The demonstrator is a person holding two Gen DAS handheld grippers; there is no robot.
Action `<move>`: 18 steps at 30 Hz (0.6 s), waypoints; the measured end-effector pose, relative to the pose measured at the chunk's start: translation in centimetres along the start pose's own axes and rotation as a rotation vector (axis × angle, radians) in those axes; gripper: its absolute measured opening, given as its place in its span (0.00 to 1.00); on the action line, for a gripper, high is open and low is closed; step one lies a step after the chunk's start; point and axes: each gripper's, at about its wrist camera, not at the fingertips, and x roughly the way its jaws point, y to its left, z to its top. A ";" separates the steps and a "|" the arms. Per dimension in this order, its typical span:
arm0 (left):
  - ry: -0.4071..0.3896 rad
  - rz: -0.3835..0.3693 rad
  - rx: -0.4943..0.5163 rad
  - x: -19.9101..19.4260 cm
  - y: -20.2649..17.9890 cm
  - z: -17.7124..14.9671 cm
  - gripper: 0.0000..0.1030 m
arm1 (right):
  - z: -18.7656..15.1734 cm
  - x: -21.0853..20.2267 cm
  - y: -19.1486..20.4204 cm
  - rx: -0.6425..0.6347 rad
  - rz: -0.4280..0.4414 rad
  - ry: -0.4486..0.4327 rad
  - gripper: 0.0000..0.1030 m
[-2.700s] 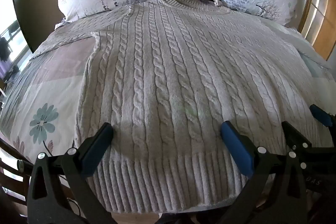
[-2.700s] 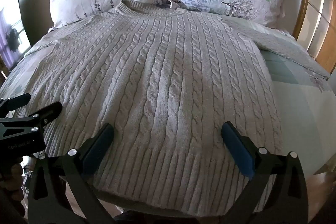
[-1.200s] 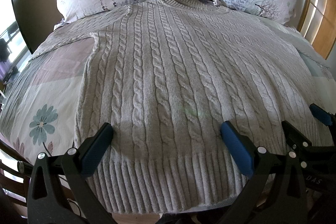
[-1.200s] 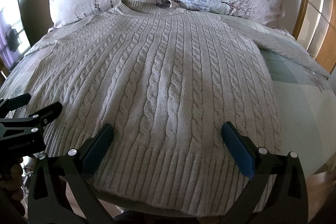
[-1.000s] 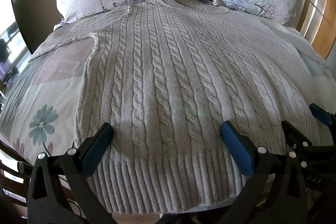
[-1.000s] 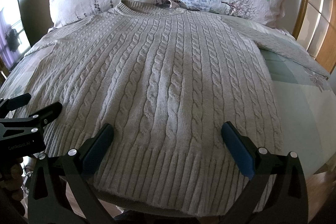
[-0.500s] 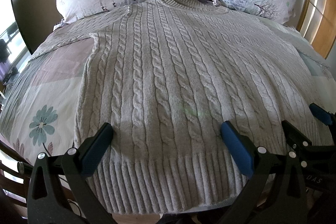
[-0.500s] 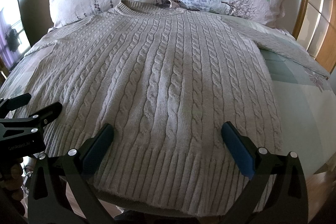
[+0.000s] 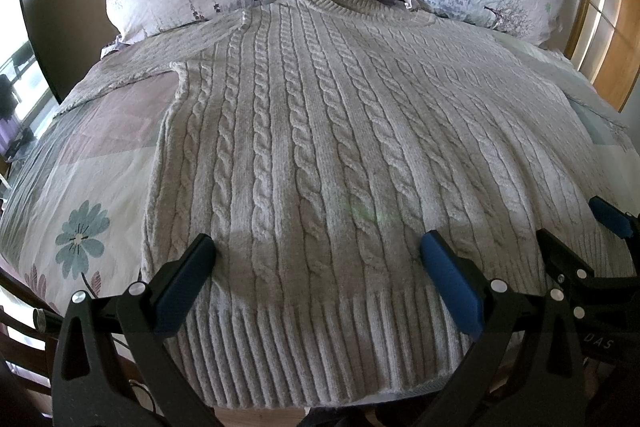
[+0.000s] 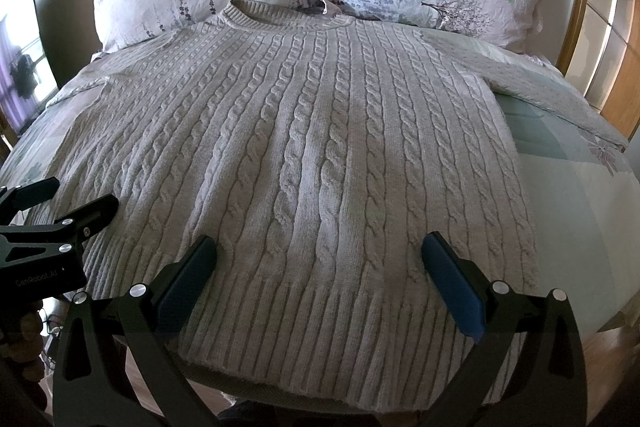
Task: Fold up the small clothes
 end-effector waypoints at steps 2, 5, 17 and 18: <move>0.006 -0.001 0.000 0.0 0.0 0.0 0.98 | 0.1 0.0 0.0 -0.002 0.003 0.003 0.99; 0.023 -0.003 0.002 0.1 0.0 0.3 0.98 | 0.1 -0.1 -0.1 -0.012 0.020 -0.004 0.99; 0.074 -0.108 -0.098 0.0 1.6 4.2 0.98 | 8.7 -1.9 -19.1 0.349 -0.067 -0.089 0.99; 0.063 -0.124 -0.127 -0.1 1.9 5.0 0.98 | 9.6 -1.6 -23.9 0.451 -0.117 -0.079 0.99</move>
